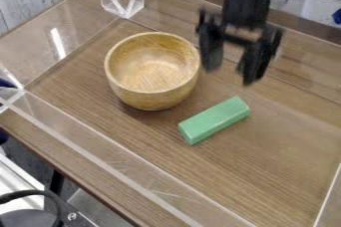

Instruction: Remove the green block from inside the brown bowl and put it on the table

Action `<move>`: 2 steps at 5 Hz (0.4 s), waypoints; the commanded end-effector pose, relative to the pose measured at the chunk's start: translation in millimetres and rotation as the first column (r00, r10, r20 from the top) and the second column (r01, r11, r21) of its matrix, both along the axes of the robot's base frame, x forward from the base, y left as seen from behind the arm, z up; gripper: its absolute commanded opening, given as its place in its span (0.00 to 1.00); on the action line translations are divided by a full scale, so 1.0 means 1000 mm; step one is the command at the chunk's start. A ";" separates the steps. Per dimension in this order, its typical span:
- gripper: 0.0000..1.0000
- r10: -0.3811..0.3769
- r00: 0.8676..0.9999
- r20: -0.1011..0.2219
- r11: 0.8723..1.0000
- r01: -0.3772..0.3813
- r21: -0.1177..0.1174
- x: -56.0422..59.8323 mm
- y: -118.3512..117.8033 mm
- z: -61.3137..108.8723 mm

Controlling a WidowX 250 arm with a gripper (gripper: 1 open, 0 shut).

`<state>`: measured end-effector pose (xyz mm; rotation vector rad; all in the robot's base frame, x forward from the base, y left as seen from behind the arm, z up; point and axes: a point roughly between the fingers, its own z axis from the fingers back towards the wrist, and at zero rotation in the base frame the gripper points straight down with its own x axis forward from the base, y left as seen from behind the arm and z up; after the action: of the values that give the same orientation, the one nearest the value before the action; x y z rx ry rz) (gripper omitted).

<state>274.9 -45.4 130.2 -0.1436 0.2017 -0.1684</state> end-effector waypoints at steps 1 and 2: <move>1.00 0.001 0.996 0.094 1.000 -0.001 0.001 0.003 0.000 0.057; 1.00 -0.027 0.997 0.070 0.998 0.023 0.060 -0.013 0.010 0.057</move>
<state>260.8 -34.5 171.5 -0.0804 0.1973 -0.1848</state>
